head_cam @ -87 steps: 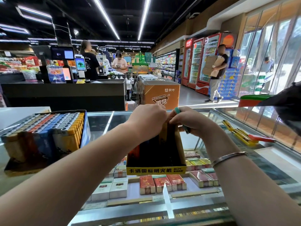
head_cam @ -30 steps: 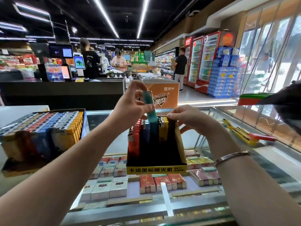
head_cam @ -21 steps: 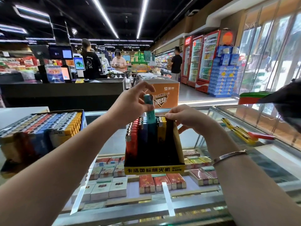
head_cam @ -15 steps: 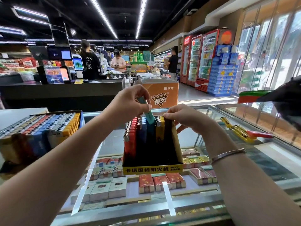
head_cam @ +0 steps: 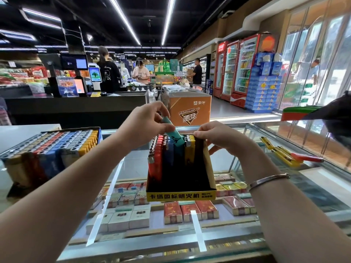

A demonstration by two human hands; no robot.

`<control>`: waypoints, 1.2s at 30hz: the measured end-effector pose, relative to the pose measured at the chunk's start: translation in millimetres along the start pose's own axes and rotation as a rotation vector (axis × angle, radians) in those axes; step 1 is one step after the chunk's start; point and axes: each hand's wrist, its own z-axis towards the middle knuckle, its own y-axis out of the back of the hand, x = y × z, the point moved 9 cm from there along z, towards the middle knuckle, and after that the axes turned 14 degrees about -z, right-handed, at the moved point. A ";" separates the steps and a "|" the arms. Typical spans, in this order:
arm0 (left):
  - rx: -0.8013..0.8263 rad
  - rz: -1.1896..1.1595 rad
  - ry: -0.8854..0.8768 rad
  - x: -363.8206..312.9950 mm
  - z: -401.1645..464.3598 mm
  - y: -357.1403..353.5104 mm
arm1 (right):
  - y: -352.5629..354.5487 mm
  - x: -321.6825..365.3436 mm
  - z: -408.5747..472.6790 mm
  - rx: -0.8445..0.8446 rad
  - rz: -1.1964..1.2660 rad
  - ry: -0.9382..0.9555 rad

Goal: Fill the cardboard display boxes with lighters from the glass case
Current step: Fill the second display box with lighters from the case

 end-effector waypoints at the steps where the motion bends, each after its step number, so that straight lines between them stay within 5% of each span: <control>1: 0.002 0.057 -0.032 -3.3 0.2 -2.1 | 0.0 0.0 0.1 -0.001 -0.001 0.001; 10: 0.160 0.534 -0.231 -27.6 5.0 -46.7 | 0.0 -0.4 0.9 0.003 0.004 0.004; 23: 0.121 0.557 -0.134 -16.8 8.1 -43.6 | 0.2 0.6 0.5 0.000 -0.008 0.011; 27: 0.264 0.448 0.016 4.2 7.1 -41.1 | 0.2 0.4 0.2 0.006 -0.011 -0.003; 31: 0.446 0.102 0.087 19.3 -16.2 -47.5 | 3.7 -0.9 -1.5 -0.016 -0.001 -0.023; 33: 0.458 -0.112 0.078 23.7 -27.7 -46.1 | 17.7 -4.6 -2.4 -0.138 0.082 -0.024; 36: 0.398 -0.312 0.064 32.4 -31.6 -42.9 | 62.2 -28.7 -14.6 -0.562 0.143 -0.130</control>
